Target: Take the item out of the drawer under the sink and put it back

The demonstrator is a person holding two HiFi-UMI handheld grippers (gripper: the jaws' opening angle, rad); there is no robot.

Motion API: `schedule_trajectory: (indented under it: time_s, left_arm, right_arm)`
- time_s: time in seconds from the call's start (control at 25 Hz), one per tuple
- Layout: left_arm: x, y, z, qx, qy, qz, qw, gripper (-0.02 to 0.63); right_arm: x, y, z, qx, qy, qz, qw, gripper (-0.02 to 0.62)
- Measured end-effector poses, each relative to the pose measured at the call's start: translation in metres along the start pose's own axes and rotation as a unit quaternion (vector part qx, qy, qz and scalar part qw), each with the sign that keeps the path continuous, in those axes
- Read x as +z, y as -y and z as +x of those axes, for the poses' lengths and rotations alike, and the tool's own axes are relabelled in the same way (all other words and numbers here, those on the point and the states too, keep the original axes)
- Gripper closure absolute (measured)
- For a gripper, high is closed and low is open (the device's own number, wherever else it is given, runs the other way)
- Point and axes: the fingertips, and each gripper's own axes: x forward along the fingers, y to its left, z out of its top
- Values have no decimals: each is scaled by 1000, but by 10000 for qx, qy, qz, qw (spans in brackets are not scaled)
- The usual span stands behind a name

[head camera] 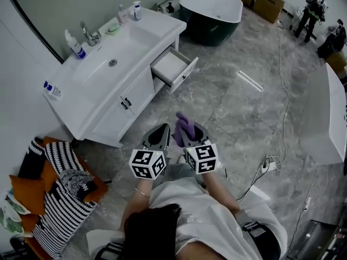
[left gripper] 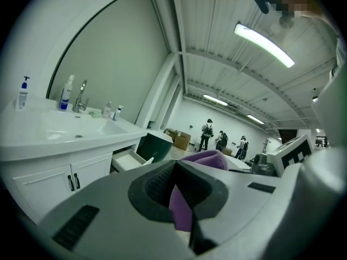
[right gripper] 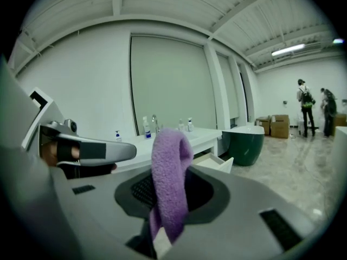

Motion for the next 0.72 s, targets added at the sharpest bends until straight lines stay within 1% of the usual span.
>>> schedule_trajectory:
  time_s: [0.08, 0.28, 0.44, 0.72]
  left_arm:
    - [1, 0, 14, 70, -36, -46, 10000, 603]
    - [4, 2, 48, 261, -39, -117, 9996, 603]
    - [5, -3, 67, 491, -47, -169, 9986, 603]
    - [11, -9, 89, 746, 8, -156, 9971, 603]
  right_arm:
    - [-2, 13, 6, 55, -142, 49, 9999, 492]
    - [-2, 44, 20, 236, -255, 76, 9994, 489]
    - [3, 58, 34, 445, -251, 19, 9987, 486]
    - [11, 77, 49, 577, -263, -46, 9980, 486]
